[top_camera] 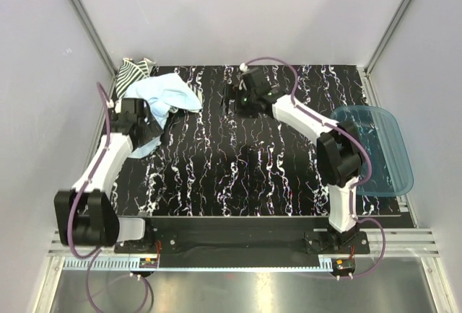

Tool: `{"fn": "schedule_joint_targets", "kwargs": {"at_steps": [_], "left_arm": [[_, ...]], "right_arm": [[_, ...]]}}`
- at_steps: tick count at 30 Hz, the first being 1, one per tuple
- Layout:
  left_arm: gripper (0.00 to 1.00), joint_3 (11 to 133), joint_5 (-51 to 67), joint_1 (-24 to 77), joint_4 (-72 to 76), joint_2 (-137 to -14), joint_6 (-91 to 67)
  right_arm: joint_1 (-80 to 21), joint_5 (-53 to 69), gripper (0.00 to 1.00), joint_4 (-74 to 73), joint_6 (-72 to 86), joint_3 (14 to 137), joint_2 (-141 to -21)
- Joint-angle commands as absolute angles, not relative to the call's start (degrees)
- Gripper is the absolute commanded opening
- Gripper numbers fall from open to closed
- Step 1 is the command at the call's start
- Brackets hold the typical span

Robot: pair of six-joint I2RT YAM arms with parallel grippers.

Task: Roll the towels
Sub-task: Move the towel to the center of the board

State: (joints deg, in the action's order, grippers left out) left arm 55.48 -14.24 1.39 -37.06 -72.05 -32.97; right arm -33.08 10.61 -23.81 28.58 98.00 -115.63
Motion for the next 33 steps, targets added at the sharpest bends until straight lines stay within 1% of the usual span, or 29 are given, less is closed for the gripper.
{"fn": "schedule_joint_targets", "kwargs": {"at_steps": [1, 3, 4, 7, 9, 11, 14, 15, 16, 17, 18, 19, 20, 22, 25, 26, 28, 29, 31, 33], "left_arm": [[0.89, 63.44, -17.84, 1.23, -31.82, -78.29, -34.54], [0.89, 66.78, -19.51, 1.23, -31.46, -84.27, -33.41], [0.89, 70.63, -19.86, 1.23, -32.16, -86.55, -33.05], [0.87, 74.96, -21.53, 1.23, -34.10, -94.03, -32.35], [0.82, 76.99, -21.18, 1.23, -33.40, -97.99, -31.65], [0.70, 79.09, -20.22, 1.23, -32.96, -101.32, -31.38], [0.65, 81.81, -18.90, 1.23, -32.96, -104.66, -30.94], [0.62, 82.35, -18.64, 1.23, -33.13, -105.29, -30.85], [0.55, 83.05, -17.76, 1.23, -33.40, -106.08, -30.68], [0.42, 83.49, -17.32, 1.32, -33.75, -107.04, -30.59], [0.21, 83.84, -16.97, 1.49, -34.01, -107.22, -30.50], [0.09, 83.67, -16.88, 1.67, -33.93, -107.14, -30.32], [0.00, 83.41, -16.88, 2.02, -33.75, -106.27, -30.15], [0.00, 82.01, -17.31, 3.68, -33.40, -104.51, -29.10], [0.00, 79.29, -19.15, 8.86, -32.96, -97.76, -26.20], [0.00, 78.58, -19.68, 12.71, -33.22, -96.26, -25.67], [0.00, 75.52, -21.00, 17.29, -33.22, -93.44, -23.47], [0.00, 74.54, -21.27, 22.01, -33.48, -90.82, -22.34], [0.00, 71.13, -23.36, 26.52, -34.45, -87.21, -22.41], [0.00, 68.48, -22.16, 31.89, -35.51, -84.56, -23.55]], "right_arm": [[-34.45, 13.01, 0.98, -22.59, 30.06, 92.23, -110.76], [-34.80, 13.27, 0.98, -21.98, 30.23, 89.22, -108.99], [-34.80, 13.53, 0.98, -21.36, 30.15, 86.25, -108.03], [-34.89, 13.36, 0.98, -20.74, 29.80, 81.67, -103.73], [-34.89, 13.18, 0.98, -20.92, 29.36, 80.16, -102.57], [-34.89, 13.10, 0.98, -20.74, 28.92, 78.58, -101.17], [-34.89, 12.83, 0.98, -21.00, 28.30, 77.61, -100.46], [-34.89, 12.75, 0.98, -21.35, 27.95, 77.69, -100.37], [-34.89, 12.40, 0.98, -21.44, 27.69, 77.70, -100.20], [-34.89, 12.39, 0.98, -21.45, 27.60, 77.70, -100.11], [-34.89, 12.39, 0.98, -21.53, 27.51, 77.61, -99.93], [-34.89, 12.31, 0.98, -21.71, 27.34, 77.61, -99.93], [-34.89, 12.13, 0.98, -21.62, 27.16, 77.61, -99.76], [-34.89, 11.78, 0.98, -21.80, 27.07, 77.52, -99.58], [-34.81, 10.03, 0.97, -22.41, 26.89, 77.69, -99.58], [-34.80, 9.32, 0.98, -22.67, 26.81, 77.78, -99.67], [-34.80, 7.39, 0.98, -23.64, 27.42, 78.22, -99.67], [-34.72, 6.95, 0.98, -23.82, 27.68, 78.22, -99.75], [-34.72, 5.63, 0.98, -24.78, 28.38, 78.22, -99.41], [-34.54, 4.05, 0.98, -24.78, 28.83, 77.53, -98.97]]}}
